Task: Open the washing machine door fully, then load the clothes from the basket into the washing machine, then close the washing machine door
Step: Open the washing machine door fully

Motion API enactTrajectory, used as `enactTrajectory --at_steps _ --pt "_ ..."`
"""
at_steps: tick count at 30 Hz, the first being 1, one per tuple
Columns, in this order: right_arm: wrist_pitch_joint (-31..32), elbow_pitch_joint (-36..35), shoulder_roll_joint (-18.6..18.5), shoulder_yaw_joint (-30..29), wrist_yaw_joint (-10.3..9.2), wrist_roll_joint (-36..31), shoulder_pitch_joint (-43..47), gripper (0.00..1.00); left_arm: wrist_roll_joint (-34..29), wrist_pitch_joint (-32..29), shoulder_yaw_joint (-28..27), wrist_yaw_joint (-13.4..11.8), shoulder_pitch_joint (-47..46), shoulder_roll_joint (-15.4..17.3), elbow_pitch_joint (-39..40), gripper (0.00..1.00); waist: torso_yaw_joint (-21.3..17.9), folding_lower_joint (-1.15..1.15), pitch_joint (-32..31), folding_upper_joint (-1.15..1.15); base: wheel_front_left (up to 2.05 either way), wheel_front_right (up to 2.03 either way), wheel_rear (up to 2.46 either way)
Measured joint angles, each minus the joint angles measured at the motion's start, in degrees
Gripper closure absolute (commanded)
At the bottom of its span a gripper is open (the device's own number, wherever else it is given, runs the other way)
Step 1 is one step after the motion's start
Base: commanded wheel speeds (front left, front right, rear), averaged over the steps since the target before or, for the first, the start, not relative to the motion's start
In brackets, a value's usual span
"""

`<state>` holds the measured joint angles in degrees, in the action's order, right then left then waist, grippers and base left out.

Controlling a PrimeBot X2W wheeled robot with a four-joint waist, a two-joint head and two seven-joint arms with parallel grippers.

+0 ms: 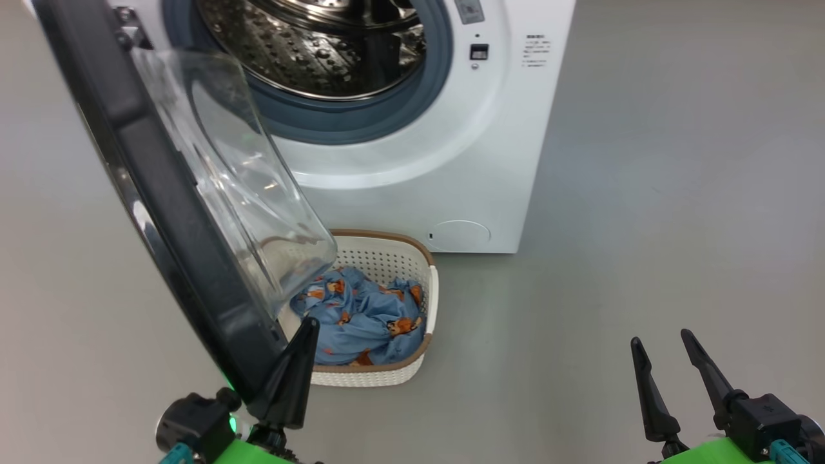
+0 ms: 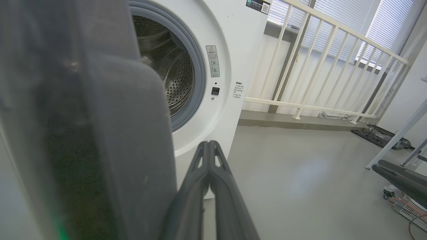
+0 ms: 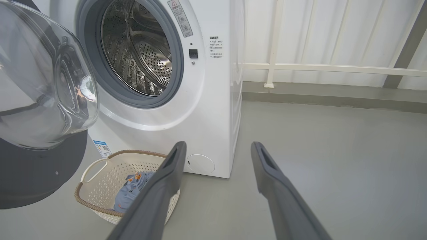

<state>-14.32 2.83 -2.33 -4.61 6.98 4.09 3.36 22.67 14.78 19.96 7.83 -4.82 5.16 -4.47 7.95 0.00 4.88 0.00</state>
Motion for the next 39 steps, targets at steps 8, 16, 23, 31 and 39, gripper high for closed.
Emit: enactTrajectory --at_steps 8,16,23,31,39 --pt "0.00 0.40 0.00 -0.03 0.00 0.01 0.01 0.00 -1.51 0.00 -2.37 0.03 2.34 -0.21 -0.76 1.00 3.00 0.00 -0.89 0.00 0.00 0.00 0.00" --pt "0.00 0.71 0.00 -0.10 0.00 0.05 0.09 0.00 -2.66 -0.01 -8.25 -0.21 4.44 -0.60 -1.80 1.00 6.01 0.00 -1.85 0.00 0.00 0.00 0.00" --pt "0.00 0.77 0.00 0.03 0.00 0.07 0.10 0.00 -2.93 -0.08 -14.49 -1.60 5.82 -0.58 -2.10 1.00 7.85 0.00 -2.22 0.00 0.00 0.00 0.00" --pt "0.00 0.93 0.00 0.10 0.00 0.04 0.10 0.00 -2.41 -0.08 -21.68 -2.89 5.80 -0.09 -3.00 1.00 7.41 0.00 -1.70 0.00 0.00 0.00 0.00" --pt "0.00 0.81 -0.01 0.09 0.00 -0.46 -0.02 0.00 -0.97 -0.07 -28.11 -5.20 2.63 0.60 -8.56 1.00 6.18 0.00 0.35 0.00 0.00 0.00 0.00"
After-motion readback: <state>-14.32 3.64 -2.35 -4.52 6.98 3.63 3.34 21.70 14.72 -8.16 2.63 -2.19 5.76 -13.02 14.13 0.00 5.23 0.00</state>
